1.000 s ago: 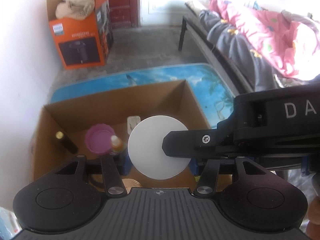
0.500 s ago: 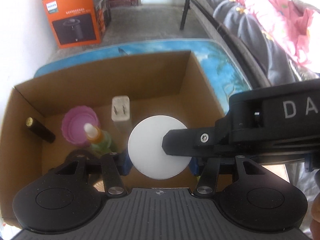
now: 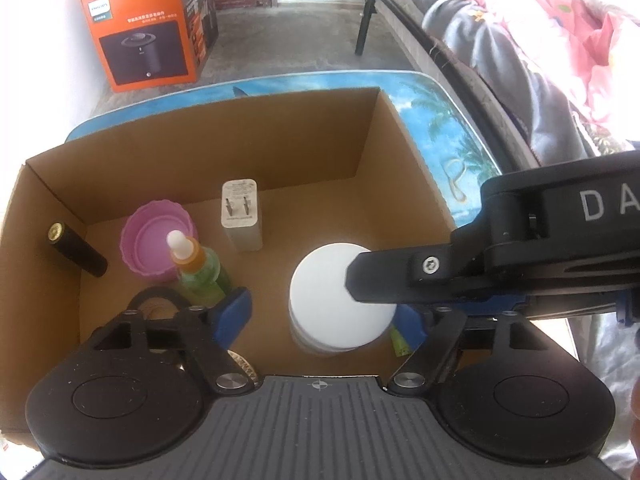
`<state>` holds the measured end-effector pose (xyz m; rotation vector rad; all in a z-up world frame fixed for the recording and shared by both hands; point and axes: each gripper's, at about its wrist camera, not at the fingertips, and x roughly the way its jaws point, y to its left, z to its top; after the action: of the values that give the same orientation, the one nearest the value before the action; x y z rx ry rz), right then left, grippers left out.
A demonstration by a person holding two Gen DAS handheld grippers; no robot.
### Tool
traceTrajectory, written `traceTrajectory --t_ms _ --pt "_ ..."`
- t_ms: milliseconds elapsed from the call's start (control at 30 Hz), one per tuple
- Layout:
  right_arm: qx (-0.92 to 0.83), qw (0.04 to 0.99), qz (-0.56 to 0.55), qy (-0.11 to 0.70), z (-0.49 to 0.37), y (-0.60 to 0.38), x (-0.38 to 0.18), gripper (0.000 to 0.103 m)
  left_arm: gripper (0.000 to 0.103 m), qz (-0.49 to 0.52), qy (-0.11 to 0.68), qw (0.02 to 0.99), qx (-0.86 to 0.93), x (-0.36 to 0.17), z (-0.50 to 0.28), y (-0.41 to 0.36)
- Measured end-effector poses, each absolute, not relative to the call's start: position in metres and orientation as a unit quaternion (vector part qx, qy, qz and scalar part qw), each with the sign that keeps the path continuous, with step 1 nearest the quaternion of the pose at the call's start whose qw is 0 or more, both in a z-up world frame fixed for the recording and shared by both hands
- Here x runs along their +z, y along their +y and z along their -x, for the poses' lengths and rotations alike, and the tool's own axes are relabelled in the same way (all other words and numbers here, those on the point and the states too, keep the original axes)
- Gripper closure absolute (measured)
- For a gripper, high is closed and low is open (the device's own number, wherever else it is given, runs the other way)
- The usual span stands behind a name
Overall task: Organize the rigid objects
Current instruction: 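Lift the white-lidded jar with the right tool and carry it over the box, then lower the white-lidded jar into the box and open the right tool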
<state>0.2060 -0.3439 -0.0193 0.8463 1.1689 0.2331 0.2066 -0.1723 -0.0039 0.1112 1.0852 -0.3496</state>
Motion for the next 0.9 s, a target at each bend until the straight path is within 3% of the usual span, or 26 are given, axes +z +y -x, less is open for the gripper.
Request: traceTrajectory --t_ms 267,533,633,700,800,900 --pt "0.078 0.781 -0.362 0.504 -0.194 -0.342 0.009 0.043 0.020 -0.022 0.500 0.843 -0.198 0.007 -0.192 -0.155" --pt "0.053 0.799 -0.337 0.495 -0.177 -0.305 0.036 0.043 0.019 -0.058 0.498 0.836 -0.224 0.014 -0.186 -0.129" --pt "0.054 0.784 -0.335 0.519 -0.177 -0.285 0.026 0.044 0.019 -0.073 0.516 0.819 -0.241 0.002 -0.193 -0.119" --pt "0.050 0.767 -0.349 0.536 -0.180 -0.276 0.013 0.052 0.021 -0.078 0.524 0.811 -0.246 -0.007 -0.196 -0.113" --pt "0.038 0.749 -0.356 0.557 -0.187 -0.264 -0.007 0.055 0.023 -0.064 0.540 0.799 -0.258 -0.019 -0.203 -0.100" --pt "0.028 0.742 -0.354 0.569 -0.194 -0.253 -0.018 0.054 0.026 -0.054 0.556 0.787 -0.263 -0.025 -0.211 -0.092"
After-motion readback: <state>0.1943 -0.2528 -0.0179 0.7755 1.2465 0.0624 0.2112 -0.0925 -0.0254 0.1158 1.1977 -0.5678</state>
